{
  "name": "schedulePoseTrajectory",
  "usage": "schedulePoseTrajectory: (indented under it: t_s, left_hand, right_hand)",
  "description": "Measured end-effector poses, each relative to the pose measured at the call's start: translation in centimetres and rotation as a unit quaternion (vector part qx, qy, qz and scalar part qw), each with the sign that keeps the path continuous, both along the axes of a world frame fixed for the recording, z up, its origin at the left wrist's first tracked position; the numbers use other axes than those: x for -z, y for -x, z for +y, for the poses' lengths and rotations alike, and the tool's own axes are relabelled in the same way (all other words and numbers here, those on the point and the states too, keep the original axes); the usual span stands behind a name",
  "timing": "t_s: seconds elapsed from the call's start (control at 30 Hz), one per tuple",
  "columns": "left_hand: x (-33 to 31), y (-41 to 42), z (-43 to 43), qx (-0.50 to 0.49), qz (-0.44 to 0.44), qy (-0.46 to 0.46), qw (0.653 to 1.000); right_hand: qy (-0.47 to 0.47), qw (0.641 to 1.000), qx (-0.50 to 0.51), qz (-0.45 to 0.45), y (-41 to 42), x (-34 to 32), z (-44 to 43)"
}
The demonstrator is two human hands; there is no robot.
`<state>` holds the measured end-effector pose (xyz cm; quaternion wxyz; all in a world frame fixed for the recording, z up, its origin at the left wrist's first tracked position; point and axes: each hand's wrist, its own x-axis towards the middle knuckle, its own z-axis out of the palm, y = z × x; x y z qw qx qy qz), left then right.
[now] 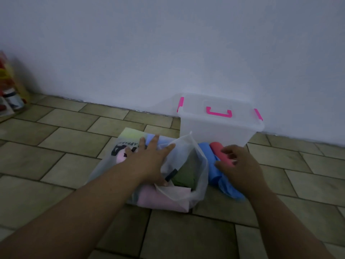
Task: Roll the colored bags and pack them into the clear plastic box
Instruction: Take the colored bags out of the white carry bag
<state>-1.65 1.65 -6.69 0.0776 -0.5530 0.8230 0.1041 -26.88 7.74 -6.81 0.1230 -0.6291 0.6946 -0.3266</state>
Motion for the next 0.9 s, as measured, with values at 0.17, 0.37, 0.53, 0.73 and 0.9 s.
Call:
schedulePoseTrajectory:
  t_s: [0.17, 0.37, 0.53, 0.73, 0.9]
  left_hand:
    - [-0.3, 0.1, -0.8, 0.007, 0.002, 0.003, 1.0]
    - [-0.3, -0.5, -1.1, 0.007, 0.014, -0.011, 1.0]
    - [0.1, -0.9, -1.0, 0.018, 0.012, -0.002, 1.0]
    - [0.4, -0.7, -1.1, 0.02, -0.006, 0.002, 1.0]
    - [-0.2, -0.7, -0.9, 0.021, -0.027, -0.023, 0.999]
  right_hand:
    - [-0.21, 0.952, -0.218, 0.036, -6.2, -0.4, -1.1]
    - [-0.258, 0.943, -0.208, 0.025, -7.0, 0.0, -1.8]
    - [-0.177, 0.966, -0.175, -0.067, -3.4, -1.9, 0.5]
    - [-0.043, 0.894, -0.033, -0.444, 7.0, -3.0, 4.2]
    - [0.024, 0.929, 0.214, -0.301, 6.8, 1.8, 2.5]
